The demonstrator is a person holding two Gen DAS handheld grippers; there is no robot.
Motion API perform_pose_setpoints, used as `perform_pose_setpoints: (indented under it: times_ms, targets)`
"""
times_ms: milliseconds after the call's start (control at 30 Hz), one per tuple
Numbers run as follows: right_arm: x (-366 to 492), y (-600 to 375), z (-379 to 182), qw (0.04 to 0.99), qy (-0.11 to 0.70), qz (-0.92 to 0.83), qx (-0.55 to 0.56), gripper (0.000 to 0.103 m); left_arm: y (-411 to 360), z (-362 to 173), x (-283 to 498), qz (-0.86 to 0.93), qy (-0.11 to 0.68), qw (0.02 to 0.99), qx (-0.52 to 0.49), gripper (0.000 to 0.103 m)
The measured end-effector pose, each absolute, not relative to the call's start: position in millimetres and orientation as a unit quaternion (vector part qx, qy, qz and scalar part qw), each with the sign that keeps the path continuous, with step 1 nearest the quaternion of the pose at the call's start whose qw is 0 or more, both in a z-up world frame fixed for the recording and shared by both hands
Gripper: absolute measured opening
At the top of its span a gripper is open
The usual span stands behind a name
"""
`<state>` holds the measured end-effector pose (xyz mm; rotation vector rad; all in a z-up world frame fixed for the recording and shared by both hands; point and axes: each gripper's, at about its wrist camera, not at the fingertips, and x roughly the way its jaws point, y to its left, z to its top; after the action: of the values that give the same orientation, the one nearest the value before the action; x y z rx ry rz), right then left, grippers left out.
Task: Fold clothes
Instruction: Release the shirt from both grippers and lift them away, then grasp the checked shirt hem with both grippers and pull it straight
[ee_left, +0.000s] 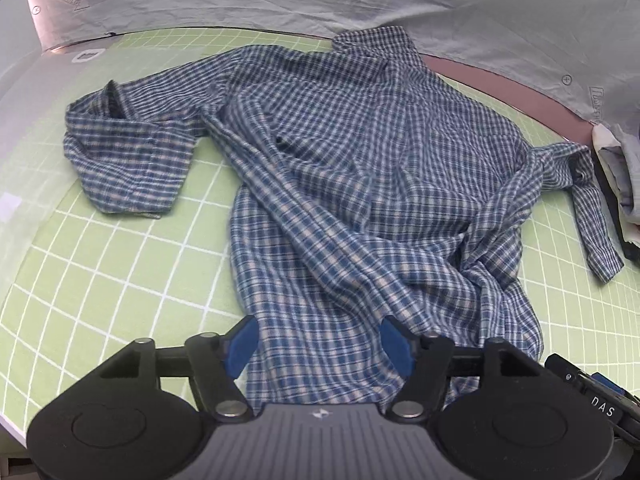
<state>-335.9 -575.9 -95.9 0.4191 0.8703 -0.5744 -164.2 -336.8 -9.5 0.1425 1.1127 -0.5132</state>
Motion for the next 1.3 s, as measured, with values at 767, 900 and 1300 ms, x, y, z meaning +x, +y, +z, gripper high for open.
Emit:
perform_pose_setpoints:
  times_ms: [767,900,1300]
  targets:
    - [-330.4,-578.8,-96.3,0.847,0.418,-0.280,0.173,0.103,-327.8,-11.4,-161.6,-0.230,0.529,0.815,0.060,0.005]
    - [-317.4,-558.0,-90.6,0.855,0.403,-0.289,0.155,0.103,-277.9,-6.5,-146.5,-0.172,0.525,0.833,0.042,0.005]
    - [-287.9,-493.0,-74.3,0.874,0.376,-0.286,0.115,0.103,-168.2,-23.5,-118.8,-0.081,0.546,0.834,-0.004,0.015]
